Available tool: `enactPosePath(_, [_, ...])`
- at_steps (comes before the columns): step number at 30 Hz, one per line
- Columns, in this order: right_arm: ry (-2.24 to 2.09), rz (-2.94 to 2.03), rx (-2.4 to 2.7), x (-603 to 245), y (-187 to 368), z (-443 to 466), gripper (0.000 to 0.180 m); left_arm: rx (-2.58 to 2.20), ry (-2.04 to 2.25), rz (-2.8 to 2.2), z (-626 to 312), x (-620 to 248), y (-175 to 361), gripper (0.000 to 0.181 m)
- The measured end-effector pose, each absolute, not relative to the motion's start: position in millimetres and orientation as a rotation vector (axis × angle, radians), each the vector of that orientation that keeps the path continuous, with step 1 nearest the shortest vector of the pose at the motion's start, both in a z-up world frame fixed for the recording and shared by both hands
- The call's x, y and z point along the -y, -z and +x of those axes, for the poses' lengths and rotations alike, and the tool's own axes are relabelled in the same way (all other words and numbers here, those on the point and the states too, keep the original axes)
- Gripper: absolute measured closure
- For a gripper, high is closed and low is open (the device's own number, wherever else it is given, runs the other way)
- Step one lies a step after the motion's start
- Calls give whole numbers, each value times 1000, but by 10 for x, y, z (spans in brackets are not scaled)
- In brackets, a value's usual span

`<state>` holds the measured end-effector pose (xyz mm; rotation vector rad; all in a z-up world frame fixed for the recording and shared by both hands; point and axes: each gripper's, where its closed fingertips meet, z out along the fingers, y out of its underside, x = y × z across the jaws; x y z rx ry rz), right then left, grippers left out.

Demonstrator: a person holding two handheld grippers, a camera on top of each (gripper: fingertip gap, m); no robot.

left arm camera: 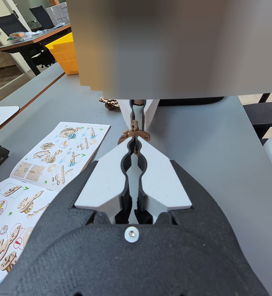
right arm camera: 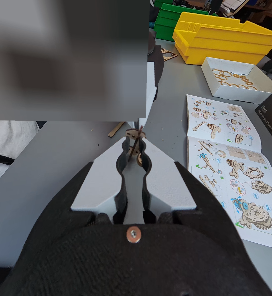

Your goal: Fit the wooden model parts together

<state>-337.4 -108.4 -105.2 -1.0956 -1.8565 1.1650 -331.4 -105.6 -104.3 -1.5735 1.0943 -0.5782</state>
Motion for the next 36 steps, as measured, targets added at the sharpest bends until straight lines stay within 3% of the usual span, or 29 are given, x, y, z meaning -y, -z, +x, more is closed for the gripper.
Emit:
enactPosePath(3, [-1219, -1116, 1858, 1112, 1048, -3369, 179, -1091, 645, -1601, -3300, 1066, 1054, 181])
enactPosePath(10, [-1305, -1165, 1815, 1065, 1011, -3364, 179, -1092, 595, -1611, -3301, 1056, 1084, 180])
enactPosePath(17, [-1650, -1389, 1578, 886, 823, -3385, 179, -865, 890, -1664, -3298, 1032, 905, 152])
enactPosePath(36, [-1643, -1474, 1603, 897, 938, -3421, 179, -822, 844, -1712, -3294, 938, 954, 159])
